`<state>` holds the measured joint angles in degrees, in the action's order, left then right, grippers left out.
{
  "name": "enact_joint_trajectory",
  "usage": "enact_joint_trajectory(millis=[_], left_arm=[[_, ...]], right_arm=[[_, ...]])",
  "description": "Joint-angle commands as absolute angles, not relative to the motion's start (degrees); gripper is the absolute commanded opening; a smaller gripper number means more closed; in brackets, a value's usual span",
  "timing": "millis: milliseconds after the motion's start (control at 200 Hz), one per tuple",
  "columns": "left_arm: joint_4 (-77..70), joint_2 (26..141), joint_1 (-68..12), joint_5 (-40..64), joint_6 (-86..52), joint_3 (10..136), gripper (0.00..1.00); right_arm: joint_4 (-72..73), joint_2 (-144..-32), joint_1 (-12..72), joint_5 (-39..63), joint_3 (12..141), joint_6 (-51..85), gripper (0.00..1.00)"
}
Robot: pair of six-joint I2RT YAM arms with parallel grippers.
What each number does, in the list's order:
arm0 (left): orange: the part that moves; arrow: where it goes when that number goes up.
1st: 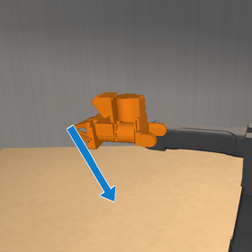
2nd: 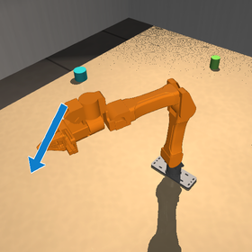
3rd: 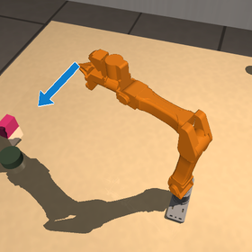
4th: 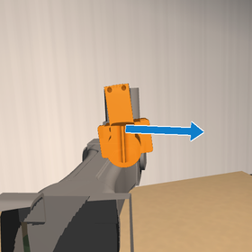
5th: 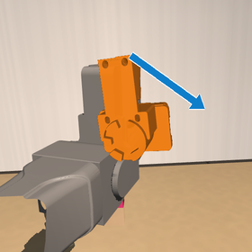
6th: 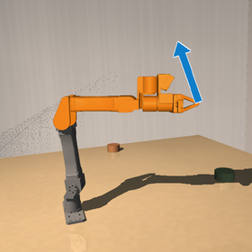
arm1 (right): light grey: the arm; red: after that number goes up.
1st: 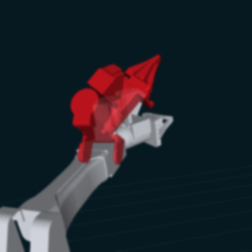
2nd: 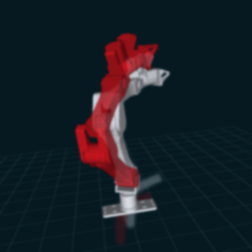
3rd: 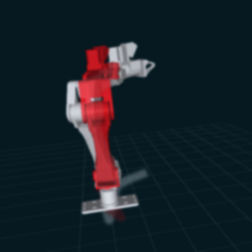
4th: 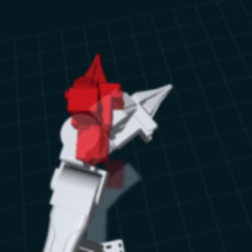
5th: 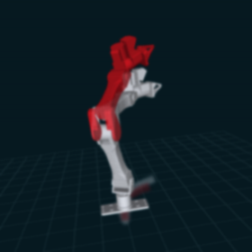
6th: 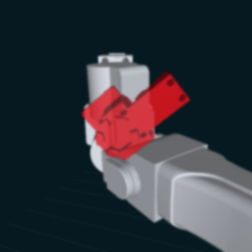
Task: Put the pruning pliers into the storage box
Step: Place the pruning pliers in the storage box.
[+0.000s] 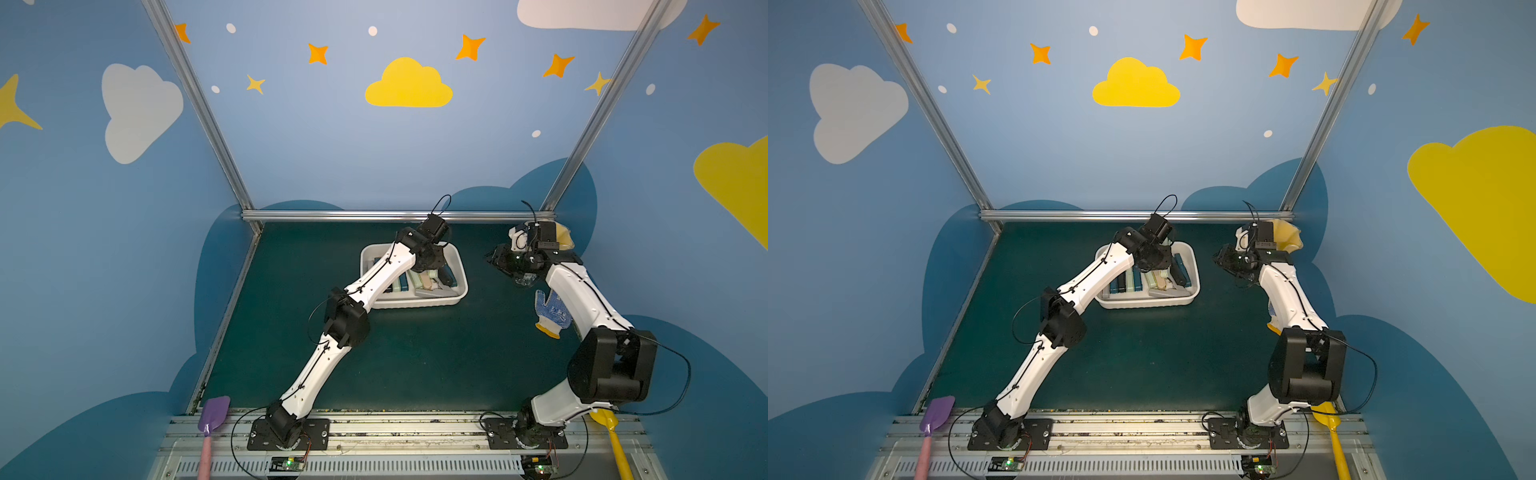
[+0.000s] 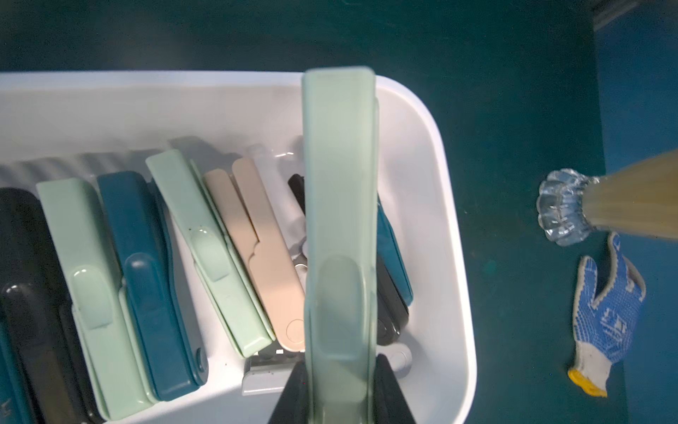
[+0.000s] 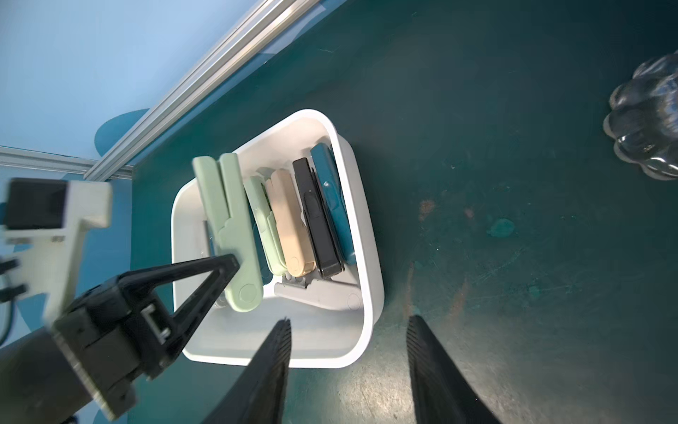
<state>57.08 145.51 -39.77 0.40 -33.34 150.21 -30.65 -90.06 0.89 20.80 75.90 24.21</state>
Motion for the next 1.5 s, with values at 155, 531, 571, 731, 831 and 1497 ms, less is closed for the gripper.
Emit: enact_joint_trajectory(millis=[155, 531, 571, 731, 831, 1497], left_arm=[[50.8, 148.4, -39.2, 5.5, -42.3, 149.8, 0.17], [48.9, 150.6, -38.5, 8.3, -45.7, 147.4, 0.19], [49.0, 150.5, -38.5, 8.0, -45.7, 147.2, 0.19], [48.0, 149.0, -38.4, 7.0, -45.8, 144.8, 0.24], [47.6, 148.3, -38.4, 6.3, -45.1, 143.7, 0.34], [49.2, 126.9, -33.6, -17.5, -18.4, 139.8, 0.94]], right_arm=[[-29.4, -88.1, 0.6, 22.2, 75.0, 24.5, 0.49], [-29.5, -87.8, 0.7, 21.8, 74.3, 24.6, 0.48], [-29.7, -87.8, 0.7, 21.7, 74.3, 24.5, 0.48], [-29.5, -88.1, 0.6, 21.9, 74.2, 24.8, 0.48], [-29.7, -88.2, 0.7, 21.8, 74.1, 24.7, 0.48], [-30.4, -87.5, 0.1, 15.2, 76.0, 20.3, 0.56]])
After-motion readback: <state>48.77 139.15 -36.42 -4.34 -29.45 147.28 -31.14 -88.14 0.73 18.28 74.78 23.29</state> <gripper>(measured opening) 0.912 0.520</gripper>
